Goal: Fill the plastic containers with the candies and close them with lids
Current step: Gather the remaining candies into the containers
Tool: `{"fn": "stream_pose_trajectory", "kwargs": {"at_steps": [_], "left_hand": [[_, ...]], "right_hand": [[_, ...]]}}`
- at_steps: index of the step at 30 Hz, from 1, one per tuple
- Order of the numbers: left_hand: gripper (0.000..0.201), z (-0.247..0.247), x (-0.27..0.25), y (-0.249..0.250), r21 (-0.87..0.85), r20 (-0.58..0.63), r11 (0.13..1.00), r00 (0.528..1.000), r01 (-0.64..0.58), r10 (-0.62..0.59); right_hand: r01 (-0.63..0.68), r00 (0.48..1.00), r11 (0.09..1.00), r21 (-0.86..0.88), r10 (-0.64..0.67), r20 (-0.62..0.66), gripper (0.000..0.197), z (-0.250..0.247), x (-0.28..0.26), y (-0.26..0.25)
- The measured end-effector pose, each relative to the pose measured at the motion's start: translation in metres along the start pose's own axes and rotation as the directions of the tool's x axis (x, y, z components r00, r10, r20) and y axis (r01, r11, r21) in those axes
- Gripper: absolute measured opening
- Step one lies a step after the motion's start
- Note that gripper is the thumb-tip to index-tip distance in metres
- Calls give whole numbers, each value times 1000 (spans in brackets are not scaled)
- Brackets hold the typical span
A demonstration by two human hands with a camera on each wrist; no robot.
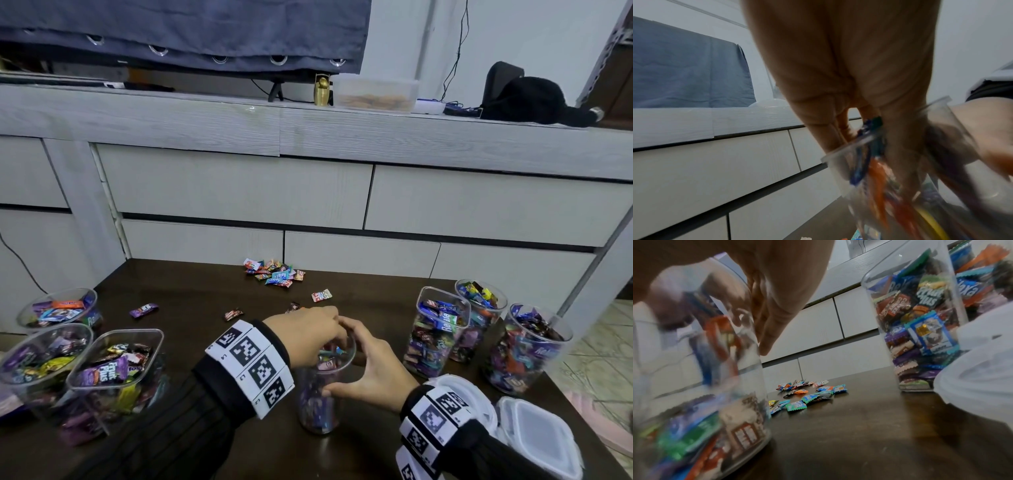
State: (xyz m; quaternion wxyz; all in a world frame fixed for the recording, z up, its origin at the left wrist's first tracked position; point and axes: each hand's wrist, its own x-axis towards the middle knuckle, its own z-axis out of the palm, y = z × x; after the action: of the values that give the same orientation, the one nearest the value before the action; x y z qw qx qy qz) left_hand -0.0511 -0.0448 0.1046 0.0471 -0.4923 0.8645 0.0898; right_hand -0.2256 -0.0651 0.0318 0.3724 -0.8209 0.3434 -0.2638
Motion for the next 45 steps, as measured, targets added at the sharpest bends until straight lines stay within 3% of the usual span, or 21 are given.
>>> {"fn": "stream_pose_trajectory", "kwargs": {"at_steps": [5,7,9,12,15,17,18,20,22,24,26,29,30,33,35,37,41,45], "left_hand": [[52,-4,0,-3,-89,-53,996,999,-3,-1],[48,-3,-3,-7,-267,-107,963,994,-12,-18],[38,1,-8,-10,-500,-212,864,976,-66,-48],[26,16,-12,-19,-676,-441,719,870,-159,-222],[26,37,-14,-40,-702,-517,709,733,-67,-442],[29,54,-15,-58,-707,-458,695,663,132,-592],[36,64,-15,-67,-706,-381,655,635,270,-672],[56,84,-13,-81,-628,-165,542,585,559,-794],[79,105,-9,-88,-483,29,440,516,757,-856],[97,125,-3,-92,-374,112,387,455,843,-883],[111,142,0,-99,-268,131,383,427,884,-895],[125,155,1,-119,-130,182,416,434,900,-882],[128,157,1,-126,-104,205,433,445,895,-872],[129,160,6,-140,-68,252,478,478,876,-841],[129,160,9,-143,-62,274,482,479,874,-834],[130,160,11,-144,-30,298,498,483,867,-823],[132,160,9,-143,-39,247,527,519,849,-818],[138,149,13,-151,-42,121,613,613,789,-781]], "right_hand": [[13,1000,1000,28,-13,-11,95,-1,-4,1],[7,1000,999,44,-7,-14,93,-1,-5,1],[12,1000,998,64,-12,-14,94,1,-7,4],[22,1000,987,159,-21,-4,100,4,-10,9],[-7,982,928,373,78,-173,84,5,-6,19],[-66,936,942,329,173,-308,58,2,2,29],[-148,924,961,233,218,-313,56,0,7,35],[-334,926,940,-64,315,-208,76,-1,18,49],[-438,896,858,-268,439,-60,101,3,32,62],[-472,849,783,-404,527,29,118,12,48,71],[-471,822,714,-518,568,34,129,22,62,79],[-433,815,620,-655,579,10,146,39,79,89],[-425,813,601,-677,582,7,143,45,84,93],[-396,831,598,-697,556,5,101,50,101,101],[-372,832,584,-721,554,19,95,47,114,100],[-358,819,570,-739,571,44,97,45,128,96],[-313,856,580,-752,515,41,98,44,146,92],[-330,846,608,-722,529,59,124,38,156,89]]}}
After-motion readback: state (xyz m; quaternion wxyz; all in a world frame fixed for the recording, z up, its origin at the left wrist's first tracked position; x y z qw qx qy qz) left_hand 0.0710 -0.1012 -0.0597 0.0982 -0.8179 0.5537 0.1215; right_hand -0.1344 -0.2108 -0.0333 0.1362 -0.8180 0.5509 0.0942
